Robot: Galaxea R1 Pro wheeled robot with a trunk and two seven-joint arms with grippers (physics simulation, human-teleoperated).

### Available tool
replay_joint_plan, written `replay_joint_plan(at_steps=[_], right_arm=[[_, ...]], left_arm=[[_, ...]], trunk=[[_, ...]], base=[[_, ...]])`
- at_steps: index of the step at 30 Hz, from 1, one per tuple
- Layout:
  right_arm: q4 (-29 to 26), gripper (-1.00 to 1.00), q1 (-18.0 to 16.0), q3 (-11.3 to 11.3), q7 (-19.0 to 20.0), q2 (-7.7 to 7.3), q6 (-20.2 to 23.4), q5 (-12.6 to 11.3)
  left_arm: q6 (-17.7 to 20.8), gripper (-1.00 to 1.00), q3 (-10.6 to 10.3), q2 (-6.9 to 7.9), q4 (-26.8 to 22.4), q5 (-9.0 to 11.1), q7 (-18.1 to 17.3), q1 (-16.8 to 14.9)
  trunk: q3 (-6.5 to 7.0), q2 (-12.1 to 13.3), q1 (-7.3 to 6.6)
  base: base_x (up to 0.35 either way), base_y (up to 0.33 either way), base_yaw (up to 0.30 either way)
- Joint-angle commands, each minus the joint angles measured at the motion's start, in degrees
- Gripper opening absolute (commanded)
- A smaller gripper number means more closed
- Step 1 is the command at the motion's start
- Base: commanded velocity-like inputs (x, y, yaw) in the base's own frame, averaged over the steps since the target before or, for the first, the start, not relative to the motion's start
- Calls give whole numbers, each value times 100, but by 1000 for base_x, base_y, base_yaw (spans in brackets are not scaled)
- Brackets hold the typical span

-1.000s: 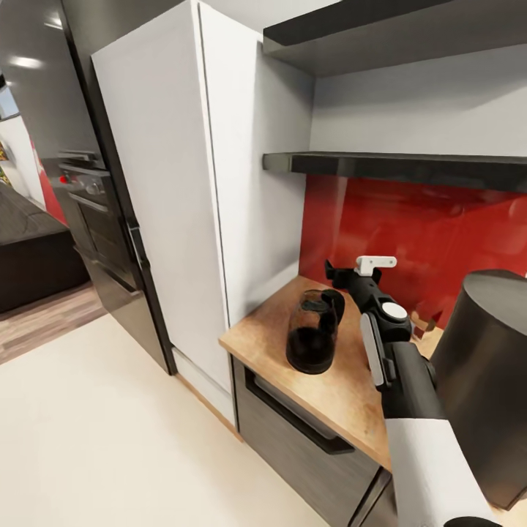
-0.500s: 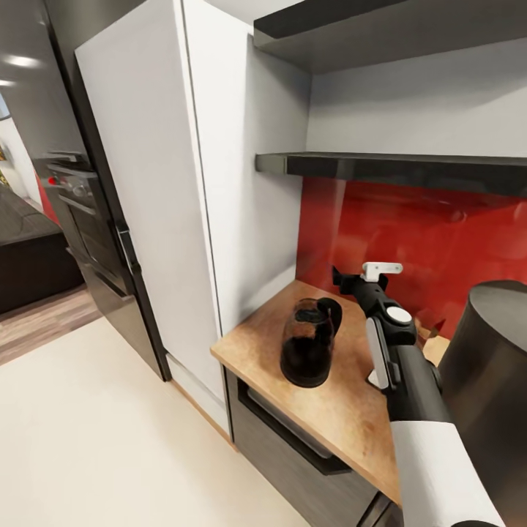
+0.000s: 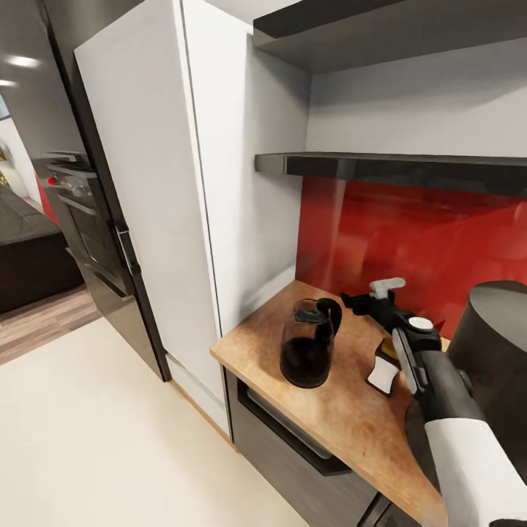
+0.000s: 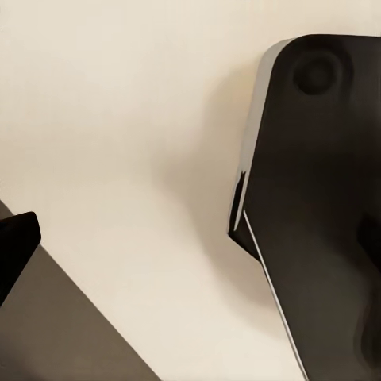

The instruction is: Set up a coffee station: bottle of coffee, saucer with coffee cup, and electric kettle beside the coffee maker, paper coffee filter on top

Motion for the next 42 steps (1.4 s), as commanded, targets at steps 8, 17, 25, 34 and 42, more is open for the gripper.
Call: replay_joint_plan(at_steps=[8, 17, 25, 34, 42], right_arm=[[425, 100, -6, -35, 686, -309, 23, 40], [524, 100, -6, -35, 699, -309, 20, 40], [534, 100, -6, -35, 699, -309, 28, 48], [792, 100, -6, -33, 698, -309, 38, 65], [904, 100, -6, -19, 699, -309, 38, 68]], left_arm=[[-21, 100, 28, -4, -1, -4, -26, -3], [-21, 100, 28, 8, -1, -9, -23, -4], [-21, 100, 28, 14, -6, -13, -26, -4], [-21, 100, 28, 5, -10, -30, -33, -4], [-21, 100, 24, -3, -10, -39, -33, -4]], trunk=[[-10, -13, 3], [-10, -13, 3], [-10, -13, 3], [-10, -13, 3], [-10, -13, 3]], base=[[0, 0, 0], [0, 0, 0], [0, 0, 0], [0, 0, 0], [0, 0, 0]])
